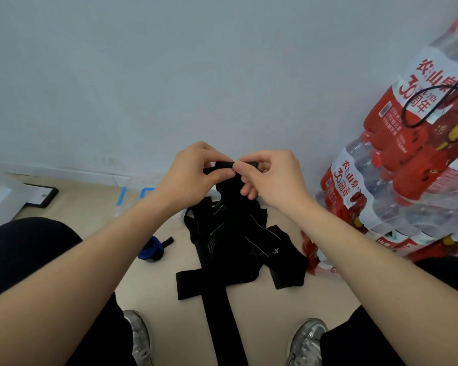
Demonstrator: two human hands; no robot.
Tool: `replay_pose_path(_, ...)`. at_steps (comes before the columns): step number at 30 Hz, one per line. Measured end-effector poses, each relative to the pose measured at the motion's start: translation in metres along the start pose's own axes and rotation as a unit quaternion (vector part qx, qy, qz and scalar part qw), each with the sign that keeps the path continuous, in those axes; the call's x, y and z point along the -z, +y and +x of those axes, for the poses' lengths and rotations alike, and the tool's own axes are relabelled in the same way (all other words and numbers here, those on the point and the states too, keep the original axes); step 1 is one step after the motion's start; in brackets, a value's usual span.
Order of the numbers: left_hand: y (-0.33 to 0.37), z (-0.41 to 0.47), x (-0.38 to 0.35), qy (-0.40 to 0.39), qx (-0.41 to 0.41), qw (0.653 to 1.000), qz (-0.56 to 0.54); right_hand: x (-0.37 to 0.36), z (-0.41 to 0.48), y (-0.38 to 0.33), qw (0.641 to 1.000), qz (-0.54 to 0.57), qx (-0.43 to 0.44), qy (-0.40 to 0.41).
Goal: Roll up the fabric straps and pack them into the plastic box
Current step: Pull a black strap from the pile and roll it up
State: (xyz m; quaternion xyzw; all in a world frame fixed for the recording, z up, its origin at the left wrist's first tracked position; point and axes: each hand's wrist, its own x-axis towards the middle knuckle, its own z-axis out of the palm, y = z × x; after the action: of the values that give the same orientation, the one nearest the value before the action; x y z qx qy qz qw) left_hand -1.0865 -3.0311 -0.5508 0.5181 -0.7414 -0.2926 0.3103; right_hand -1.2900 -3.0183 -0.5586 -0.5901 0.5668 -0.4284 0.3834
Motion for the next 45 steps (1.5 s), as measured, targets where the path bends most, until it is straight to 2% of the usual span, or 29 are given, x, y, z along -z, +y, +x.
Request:
replay_pose_path(3, -0.001, 0.006, 0.004, -0.030, -0.006, 0.997, -0.069, 0.002, 0.001, 0.002, 0.983, -0.146, 0.104, 0.044)
replay_pose_path(6, -0.001, 0.009, 0.002, -0.037, 0.020, 0.985, -0.170, 0.000, 0.004, 0.000, 0.956, -0.214, 0.188, 0.073)
replay_pose_path(11, 0.004, 0.019, 0.003, 0.011, 0.065, 0.951, -0.303, 0.001, 0.015, 0.002, 0.962, -0.170, 0.198, 0.083)
replay_pose_path(14, 0.005, 0.023, 0.003, -0.002, 0.090, 0.933, -0.349, 0.002, 0.023, 0.005, 0.961, -0.159, 0.205, 0.097)
replay_pose_path(17, 0.002, 0.025, 0.002, -0.011, 0.095, 0.933, -0.347, 0.003, 0.029, 0.006, 0.958, -0.153, 0.225, 0.091)
replay_pose_path(19, -0.001, 0.027, 0.004, -0.003, 0.093, 0.942, -0.323, 0.003, 0.030, 0.006, 0.965, -0.143, 0.209, 0.070)
replay_pose_path(23, -0.006, 0.030, 0.008, 0.007, 0.113, 0.954, -0.277, 0.010, 0.039, 0.002, 0.994, -0.082, 0.076, -0.017)
replay_pose_path(25, -0.007, 0.031, 0.008, 0.007, 0.099, 0.964, -0.247, 0.013, 0.043, 0.000, 0.995, -0.060, 0.032, -0.070)
replay_pose_path(29, -0.004, 0.029, 0.001, -0.013, 0.072, 0.981, -0.182, 0.010, 0.042, 0.001, 0.982, -0.148, 0.076, -0.084)
replay_pose_path(33, 0.000, 0.025, -0.004, -0.039, 0.096, 0.971, -0.217, 0.008, 0.038, 0.003, 0.974, -0.174, 0.111, -0.090)
replay_pose_path(37, 0.000, 0.022, -0.001, -0.017, 0.113, 0.964, -0.242, 0.007, 0.033, 0.001, 0.979, -0.144, 0.119, -0.083)
replay_pose_path(42, 0.000, 0.018, 0.009, 0.009, 0.122, 0.965, -0.232, 0.015, 0.030, -0.001, 0.989, -0.069, 0.055, -0.114)
replay_pose_path(45, 0.002, 0.017, 0.012, 0.014, 0.110, 0.969, -0.221, 0.014, 0.027, -0.001, 0.990, -0.061, 0.051, -0.115)
